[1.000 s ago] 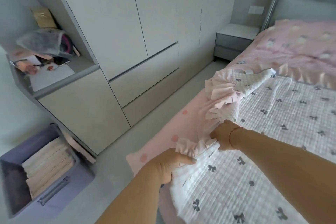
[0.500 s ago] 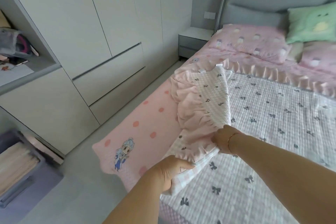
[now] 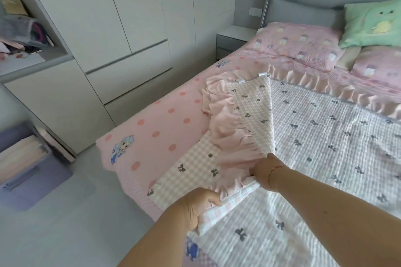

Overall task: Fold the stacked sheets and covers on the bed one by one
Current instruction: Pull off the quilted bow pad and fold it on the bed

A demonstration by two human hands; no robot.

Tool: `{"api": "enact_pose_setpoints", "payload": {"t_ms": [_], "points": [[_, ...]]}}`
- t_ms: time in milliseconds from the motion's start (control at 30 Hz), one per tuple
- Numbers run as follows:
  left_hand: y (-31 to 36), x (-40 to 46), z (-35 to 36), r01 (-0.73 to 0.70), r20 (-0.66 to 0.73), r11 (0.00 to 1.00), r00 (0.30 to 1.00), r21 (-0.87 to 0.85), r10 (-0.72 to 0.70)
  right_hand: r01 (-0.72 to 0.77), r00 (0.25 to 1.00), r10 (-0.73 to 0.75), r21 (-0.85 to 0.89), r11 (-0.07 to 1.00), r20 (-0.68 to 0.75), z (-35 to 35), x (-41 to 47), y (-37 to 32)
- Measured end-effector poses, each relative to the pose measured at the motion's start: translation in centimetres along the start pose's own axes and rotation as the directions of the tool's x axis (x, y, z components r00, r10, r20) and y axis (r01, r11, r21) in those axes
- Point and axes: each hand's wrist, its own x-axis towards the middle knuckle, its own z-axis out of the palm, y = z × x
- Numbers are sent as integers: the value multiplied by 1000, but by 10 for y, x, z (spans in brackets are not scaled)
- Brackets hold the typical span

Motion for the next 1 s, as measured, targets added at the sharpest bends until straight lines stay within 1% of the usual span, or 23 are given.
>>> {"api": "enact_pose_setpoints", "payload": {"t_ms": [100,200,267,367,433,567,733,867,933,1000], "points": [[-22,-5,52,7,-75,1000,997,-1,-7,9,1000,-8,48,999,-28,37,-30,17],[-41,-14,96,-21,-76,999,997,-34,18,17,999,-13,74,997,-42,67,-56,32],[-55,-12,115,-16,-111,999,994,-36,12,18,999,-15,75,997,-41,79,-74,39],[-71,-14,140,-9,-82,998,997,-55,5,16,997,-11,69,997,-71,97,-98,47],[-77,-23,160,-29,-42,997,999,-65,27,-2,996,8,69,998,-83,110,-114,53],[-95,-39,197,-59,-84,998,995,-33,56,-24,995,33,91,996,-96,136,-152,61],[-132,-59,249,-99,-62,995,993,-32,97,-48,993,60,109,993,-106,169,-218,71],[-169,-68,301,-62,-25,998,998,-31,61,-81,990,91,97,992,-106,200,-277,85],[-177,-79,330,-56,-44,998,998,-40,54,-92,987,104,99,991,-125,214,-303,95],[-184,-89,355,-41,-32,999,999,-36,40,-108,985,121,105,989,-125,227,-326,105]]}}
